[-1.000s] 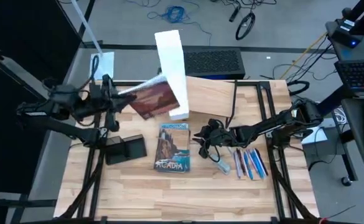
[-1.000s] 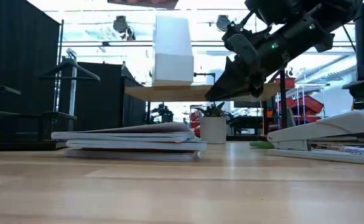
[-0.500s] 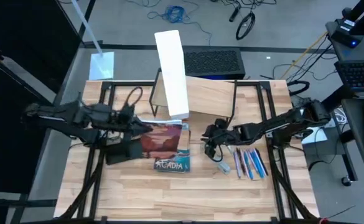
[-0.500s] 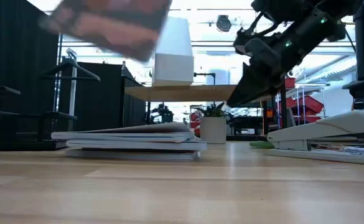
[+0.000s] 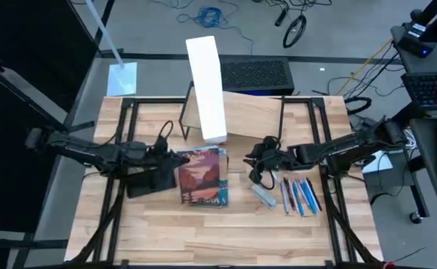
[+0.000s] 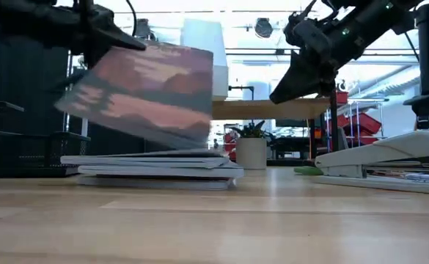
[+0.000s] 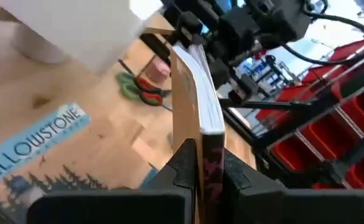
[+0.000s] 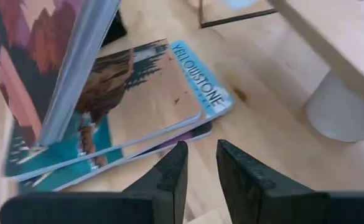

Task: Stock shelves
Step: Remove the purple book from the white bookshelf on the shelf

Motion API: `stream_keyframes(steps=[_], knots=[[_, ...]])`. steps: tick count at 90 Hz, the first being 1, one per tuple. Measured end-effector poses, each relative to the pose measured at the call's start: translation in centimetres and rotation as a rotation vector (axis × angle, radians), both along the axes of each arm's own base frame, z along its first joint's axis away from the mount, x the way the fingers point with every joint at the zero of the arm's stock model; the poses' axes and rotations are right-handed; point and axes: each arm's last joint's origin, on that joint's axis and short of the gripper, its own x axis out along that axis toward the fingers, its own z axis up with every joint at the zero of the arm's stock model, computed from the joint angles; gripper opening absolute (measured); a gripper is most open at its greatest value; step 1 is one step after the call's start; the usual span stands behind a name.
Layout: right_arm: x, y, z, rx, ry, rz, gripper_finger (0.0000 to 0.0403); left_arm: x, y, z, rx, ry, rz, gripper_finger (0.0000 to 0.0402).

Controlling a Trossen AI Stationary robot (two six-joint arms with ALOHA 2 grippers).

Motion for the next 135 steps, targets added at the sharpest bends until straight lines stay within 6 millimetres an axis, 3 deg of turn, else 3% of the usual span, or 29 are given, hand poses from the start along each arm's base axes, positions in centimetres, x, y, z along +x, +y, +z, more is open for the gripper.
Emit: stream_keyframes(steps=[45, 67, 82, 104, 120, 135], knots=[[0.0, -0.1, 0.0, -0.010, 0.005, 0.003, 0.0070, 2.2, 0.7, -3.5, 0.035, 0.174, 0.033, 0.0006], [0.0, 0.0, 0.0, -0.004, 0.005, 0.011, 0.0070, 2.7, 1.2, -3.9, 0.073, 0.173, 0.076, 0.0023], [0.0, -0.1, 0.0, -0.003, 0.000, 0.010, 0.0070, 2.8, 1.2, -4.3, 0.083, 0.196, 0.080, 0.0069], [0.6, -0.3, 0.8, 0.004, -0.110, -0.034, 0.0081, 2.9, 1.0, -4.5, 0.181, 0.214, -0.027, 0.0176], [1.3, -0.4, 2.1, -0.079, -0.236, -0.048, 0.0136, 2.5, 0.8, -4.3, 0.206, 0.221, -0.122, 0.0235], [2.1, -1.0, 4.7, -0.212, -0.285, -0.129, 0.0207, 1.8, 0.9, -4.6, 0.269, 0.323, -0.110, 0.0259]])
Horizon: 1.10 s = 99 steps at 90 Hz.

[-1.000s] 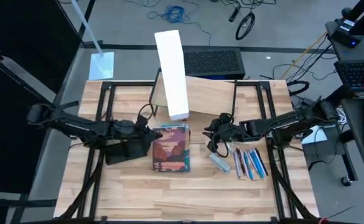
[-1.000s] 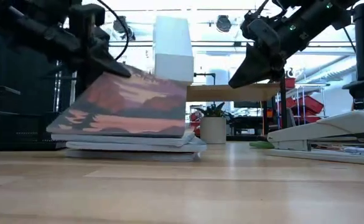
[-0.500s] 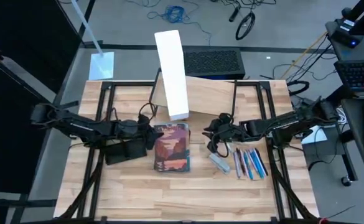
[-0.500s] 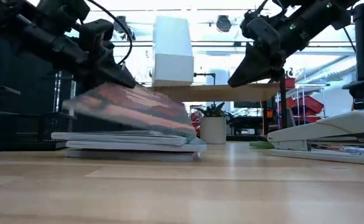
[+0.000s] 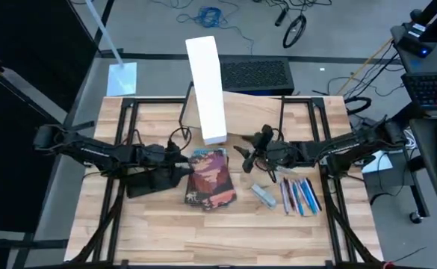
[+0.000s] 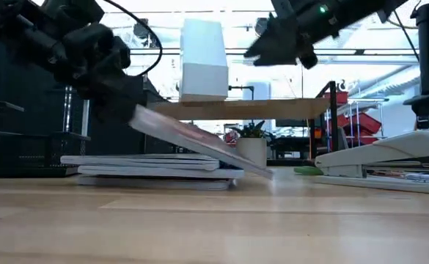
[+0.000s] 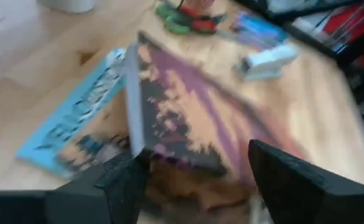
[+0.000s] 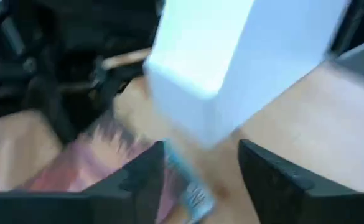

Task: Stock shelves
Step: Remove the purple book from the white bookshelf on the shelf, then remove the white bookshelf from the shelf to the top right of the table

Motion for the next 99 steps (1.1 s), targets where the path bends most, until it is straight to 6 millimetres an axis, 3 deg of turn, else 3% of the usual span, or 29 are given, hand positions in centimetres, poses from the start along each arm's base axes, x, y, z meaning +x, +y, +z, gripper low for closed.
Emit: stream_keyframes(steps=[11, 24, 48, 67, 80, 99], knots=[[0.8, -0.7, 2.4, -0.077, -0.031, -0.050, 0.0242, -0.5, 0.3, 0.6, 0.089, 0.048, 0.070, 0.0258], [2.4, -2.3, 4.2, -0.097, -0.062, -0.130, 0.0253, -0.9, 0.6, 1.6, 0.216, 0.015, 0.111, 0.0251], [7.6, -5.8, 5.3, -0.125, -0.013, -0.227, 0.0254, -1.3, 1.0, 2.5, 0.454, 0.021, 0.139, 0.0249], [10.2, -7.8, 5.7, -0.198, 0.073, -0.350, 0.0246, -1.4, 1.1, 2.4, 0.465, 0.027, 0.148, 0.0248], [10.7, -8.4, 5.5, -0.194, 0.074, -0.367, 0.0194, -1.4, 1.1, 2.4, 0.465, 0.028, 0.149, 0.0248], [10.7, -8.3, 5.3, -0.196, 0.093, -0.368, 0.0037, -1.4, 1.1, 2.5, 0.464, 0.026, 0.150, 0.0248]])
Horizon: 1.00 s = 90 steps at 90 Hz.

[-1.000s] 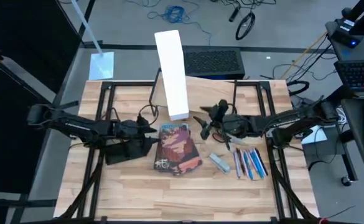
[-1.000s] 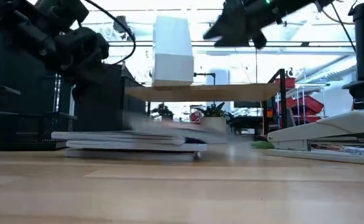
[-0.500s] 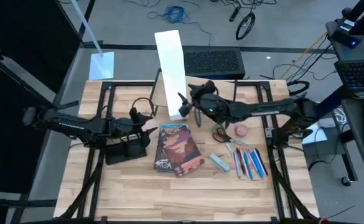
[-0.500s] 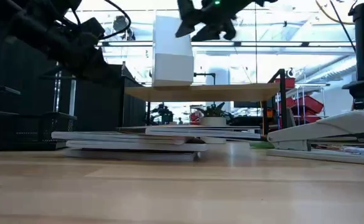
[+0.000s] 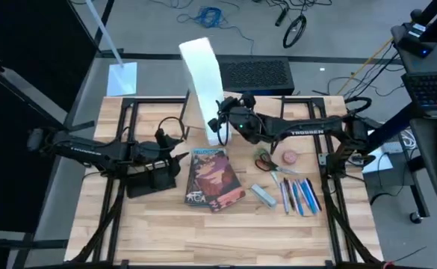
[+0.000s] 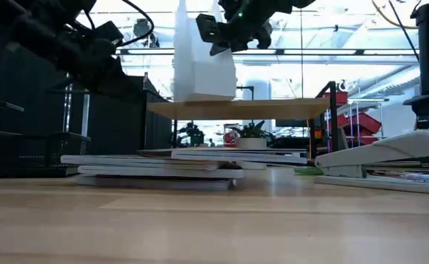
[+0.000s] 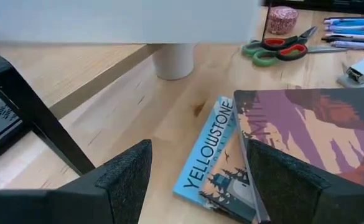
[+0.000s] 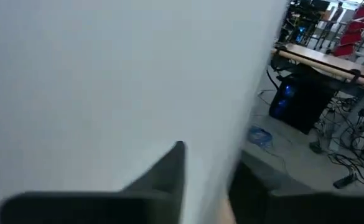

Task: Stock shelves
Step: Remove the white bookshelf from the shelf to the top right of the table

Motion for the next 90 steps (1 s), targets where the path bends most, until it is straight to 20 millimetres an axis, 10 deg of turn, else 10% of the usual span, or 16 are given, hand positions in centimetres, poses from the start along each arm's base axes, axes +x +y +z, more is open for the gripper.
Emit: stream_keyframes(steps=[37, 90], knots=[[-0.2, 0.7, 0.8, -0.058, 0.024, 0.016, 0.0000, 0.0, 0.0, 0.0, -0.003, -0.002, 0.002, 0.0248], [-7.2, 2.8, 9.6, -0.219, -0.023, -0.107, 0.0000, 0.0, 0.0, 0.0, -0.006, -0.003, 0.004, 0.0248]])
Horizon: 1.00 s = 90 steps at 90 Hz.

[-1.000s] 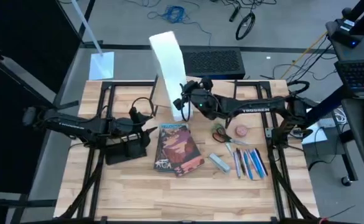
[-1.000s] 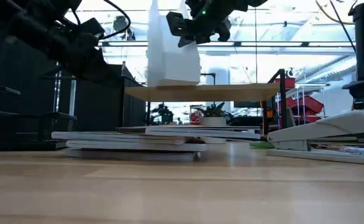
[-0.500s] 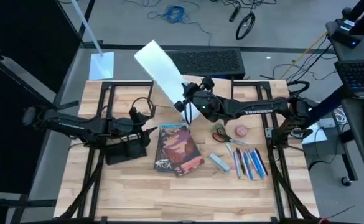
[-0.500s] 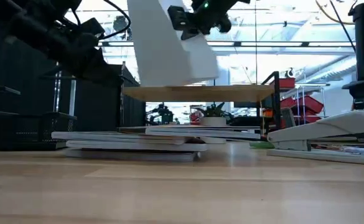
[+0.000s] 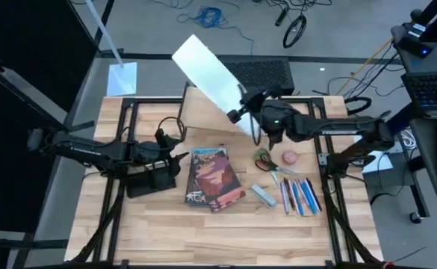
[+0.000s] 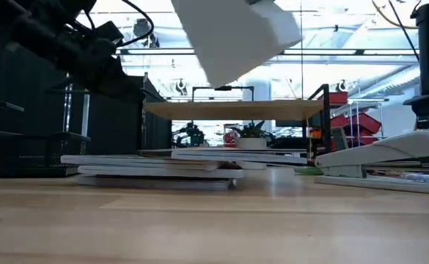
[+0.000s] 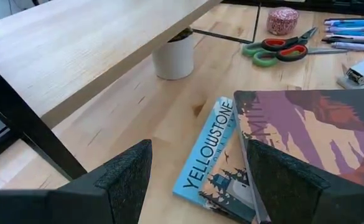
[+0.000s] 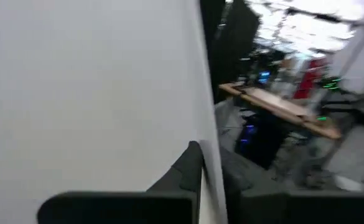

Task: Stock shelves
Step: Remove the white bookshelf from the shelf to the top right of the table

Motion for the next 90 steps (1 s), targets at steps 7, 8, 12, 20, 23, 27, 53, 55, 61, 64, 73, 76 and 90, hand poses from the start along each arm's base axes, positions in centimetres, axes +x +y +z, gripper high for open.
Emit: stream_keyframes(steps=[7, 8, 12, 20, 23, 27, 53, 55, 61, 64, 73, 76, 90], knots=[[-1.5, 0.0, 1.3, -0.011, -0.030, -0.065, 0.0000, 0.0, 0.0, 0.0, 0.000, 0.000, 0.000, 0.0248], [-1.8, 0.0, 1.5, -0.012, -0.034, -0.074, 0.0000, 0.0, 0.0, 0.0, 0.000, -0.001, 0.000, 0.0248], [-2.8, 0.0, 1.9, -0.016, -0.045, -0.104, 0.0000, 0.0, 0.0, 0.0, 0.000, 0.000, 0.000, 0.0248], [-4.9, 0.0, 2.3, -0.016, -0.060, -0.170, 0.0000, 0.0, 0.0, 0.0, 0.000, -0.001, 0.000, 0.0248], [-5.8, -0.1, 2.3, -0.016, -0.066, -0.195, 0.0000, 0.0, 0.0, 0.0, 0.000, -0.001, 0.000, 0.0248], [-7.0, -0.1, 2.1, -0.014, -0.064, -0.233, 0.0000, 0.0, 0.0, 0.0, 0.000, -0.002, 0.000, 0.0248], [-14.3, -0.6, -2.7, 0.019, -0.136, -0.465, 0.0000, 0.0, 0.0, 0.1, 0.000, -0.007, 0.000, 0.0248], [-14.7, -0.7, -3.1, 0.020, -0.142, -0.479, 0.0000, 0.1, 0.0, 0.1, 0.000, -0.011, 0.000, 0.0248], [-15.8, -0.9, -4.5, 0.026, -0.161, -0.501, 0.0000, 0.1, 0.0, 0.2, 0.000, -0.029, 0.000, 0.0248], [-16.2, -1.0, -5.2, 0.028, -0.165, -0.511, 0.0000, 0.2, 0.0, 0.3, 0.000, -0.040, 0.000, 0.0248], [-16.8, -1.4, -7.6, 0.032, -0.161, -0.540, 0.0000, 0.3, 0.0, 0.6, -0.001, -0.072, 0.000, 0.0248], [-16.9, -1.5, -8.3, 0.035, -0.161, -0.547, 0.0000, 0.3, 0.0, 0.7, -0.001, -0.081, 0.000, 0.0248], [-17.1, -2.0, -11.6, 0.049, -0.164, -0.573, 0.0000, 0.4, 0.0, 0.9, -0.001, -0.105, -0.001, 0.0248]])
